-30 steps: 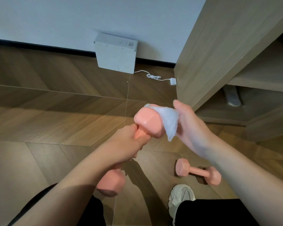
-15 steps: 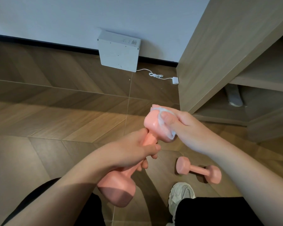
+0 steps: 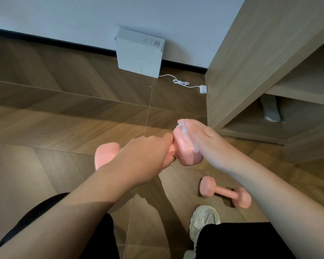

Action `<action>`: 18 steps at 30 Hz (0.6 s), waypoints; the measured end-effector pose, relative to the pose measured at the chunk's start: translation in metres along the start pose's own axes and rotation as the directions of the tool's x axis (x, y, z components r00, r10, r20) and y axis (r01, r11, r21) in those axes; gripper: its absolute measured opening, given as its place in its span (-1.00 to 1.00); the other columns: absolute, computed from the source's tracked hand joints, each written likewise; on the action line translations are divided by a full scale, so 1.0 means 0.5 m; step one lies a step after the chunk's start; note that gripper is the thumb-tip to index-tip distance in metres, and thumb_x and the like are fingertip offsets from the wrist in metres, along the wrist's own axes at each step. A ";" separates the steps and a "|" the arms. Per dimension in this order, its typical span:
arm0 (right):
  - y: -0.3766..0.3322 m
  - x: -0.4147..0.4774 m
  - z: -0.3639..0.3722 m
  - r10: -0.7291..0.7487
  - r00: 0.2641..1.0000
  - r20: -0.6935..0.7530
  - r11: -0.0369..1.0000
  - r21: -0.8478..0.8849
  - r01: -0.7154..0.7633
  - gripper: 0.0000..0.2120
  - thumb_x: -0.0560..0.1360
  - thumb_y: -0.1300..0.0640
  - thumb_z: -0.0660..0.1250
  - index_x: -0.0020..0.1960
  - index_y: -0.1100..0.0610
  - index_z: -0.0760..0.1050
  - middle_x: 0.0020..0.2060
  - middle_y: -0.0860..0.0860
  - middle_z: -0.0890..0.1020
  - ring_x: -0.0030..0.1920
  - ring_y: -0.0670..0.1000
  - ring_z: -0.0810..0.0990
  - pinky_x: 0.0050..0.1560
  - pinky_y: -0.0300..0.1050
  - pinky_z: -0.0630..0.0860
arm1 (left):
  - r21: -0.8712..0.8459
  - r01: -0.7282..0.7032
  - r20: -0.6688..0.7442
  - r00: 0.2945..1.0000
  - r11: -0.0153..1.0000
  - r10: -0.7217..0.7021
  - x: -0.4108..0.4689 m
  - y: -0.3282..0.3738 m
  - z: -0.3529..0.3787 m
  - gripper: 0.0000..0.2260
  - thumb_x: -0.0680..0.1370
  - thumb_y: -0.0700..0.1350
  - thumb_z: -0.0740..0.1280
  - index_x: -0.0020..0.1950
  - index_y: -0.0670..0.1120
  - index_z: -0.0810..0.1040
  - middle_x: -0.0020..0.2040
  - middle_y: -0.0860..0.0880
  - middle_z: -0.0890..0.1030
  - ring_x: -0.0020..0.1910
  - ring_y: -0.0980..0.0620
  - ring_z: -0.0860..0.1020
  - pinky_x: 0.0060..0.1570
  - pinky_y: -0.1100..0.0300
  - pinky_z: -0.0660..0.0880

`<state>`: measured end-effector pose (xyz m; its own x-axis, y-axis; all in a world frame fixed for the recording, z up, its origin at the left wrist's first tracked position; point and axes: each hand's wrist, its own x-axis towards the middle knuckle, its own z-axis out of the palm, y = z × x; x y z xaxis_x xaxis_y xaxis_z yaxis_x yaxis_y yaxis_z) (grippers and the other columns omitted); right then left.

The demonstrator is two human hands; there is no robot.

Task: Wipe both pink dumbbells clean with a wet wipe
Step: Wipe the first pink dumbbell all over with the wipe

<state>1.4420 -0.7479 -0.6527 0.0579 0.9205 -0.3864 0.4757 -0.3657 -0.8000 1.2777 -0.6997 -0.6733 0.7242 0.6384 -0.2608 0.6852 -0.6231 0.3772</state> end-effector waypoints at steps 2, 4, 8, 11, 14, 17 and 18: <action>0.002 0.000 -0.001 0.009 0.998 0.067 0.999 -0.047 -0.006 -0.68 0.64 -0.15 0.04 0.34 -0.08 0.28 0.09 -0.28 0.46 0.10 -0.35 0.45 0.12 -0.37 0.35 | -0.007 0.010 0.013 1.000 1.000 -0.010 0.004 -0.011 -0.003 -0.80 0.62 0.09 0.13 0.10 -0.02 0.31 -0.02 -0.01 0.57 -0.17 -0.06 0.44 -0.23 0.07 0.32; 0.004 -0.001 0.000 0.022 0.990 0.138 0.999 -0.033 -0.017 -0.61 0.60 -0.21 0.12 0.33 -0.04 0.26 0.04 -0.28 0.44 0.02 -0.40 0.45 0.00 -0.41 0.39 | -0.014 0.005 0.011 1.000 1.000 -0.004 0.007 -0.021 -0.003 -0.80 0.62 0.11 0.13 0.10 0.00 0.33 -0.01 -0.01 0.58 -0.14 -0.08 0.49 -0.25 0.07 0.29; 0.011 0.002 -0.003 0.066 0.992 0.107 0.994 0.085 -0.075 -0.63 0.53 -0.20 0.21 0.27 -0.08 0.30 0.09 -0.23 0.45 0.07 -0.30 0.49 -0.06 -0.37 0.40 | 0.041 -0.040 -0.062 0.997 0.998 0.043 0.020 -0.025 0.003 -0.82 0.61 0.11 0.14 0.09 0.04 0.35 0.04 0.06 0.57 -0.02 -0.07 0.56 -0.24 0.08 0.34; 0.005 0.005 0.003 0.046 0.999 -0.029 0.982 0.186 -0.040 -0.90 0.57 -0.03 0.27 0.05 -0.11 0.38 -0.01 -0.19 0.51 -0.10 -0.38 0.54 -0.14 -0.47 0.46 | 0.033 -0.038 -0.186 0.982 0.999 0.043 0.036 -0.028 0.013 -0.88 0.60 0.05 0.16 0.00 0.02 0.35 -0.01 0.07 0.55 -0.04 -0.03 0.54 -0.18 0.08 0.40; -0.006 0.004 0.005 0.057 0.988 -0.141 0.968 0.249 -0.020 -0.87 0.57 -0.02 0.28 0.09 -0.10 0.37 -0.01 -0.19 0.51 -0.05 -0.28 0.55 -0.14 -0.41 0.47 | 0.023 -0.114 -0.377 0.919 0.993 0.115 0.052 -0.033 0.028 -0.92 0.57 -0.03 0.21 -0.05 -0.02 0.41 -0.14 0.02 0.54 -0.15 -0.08 0.53 -0.23 0.08 0.37; -0.015 0.006 0.002 0.109 0.974 -0.199 0.945 0.325 -0.040 -0.82 0.57 -0.04 0.29 0.13 -0.07 0.38 0.02 -0.16 0.51 0.00 -0.17 0.54 -0.10 -0.33 0.48 | 0.032 -0.128 -0.477 0.869 0.991 0.127 0.061 -0.028 0.032 -0.73 0.49 0.03 0.13 -0.05 -0.09 0.54 -0.21 -0.02 0.56 -0.26 -0.11 0.51 -0.31 -0.02 0.42; -0.020 0.006 0.000 0.127 0.967 -0.220 0.934 0.355 -0.042 -0.82 0.57 -0.03 0.29 0.12 -0.01 0.41 0.01 -0.14 0.52 -0.01 -0.15 0.55 -0.07 -0.30 0.47 | 0.030 -0.119 -0.506 0.854 0.992 0.118 0.062 -0.027 0.031 -0.71 0.47 0.04 0.14 -0.03 -0.09 0.56 -0.19 -0.03 0.57 -0.25 -0.10 0.50 -0.29 -0.03 0.43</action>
<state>1.4373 -0.7415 -0.6458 0.3095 0.8741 -0.3743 0.1299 -0.4289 -0.8940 1.2919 -0.6784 -0.7002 0.6597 0.7007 0.2716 0.5960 -0.7080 0.3789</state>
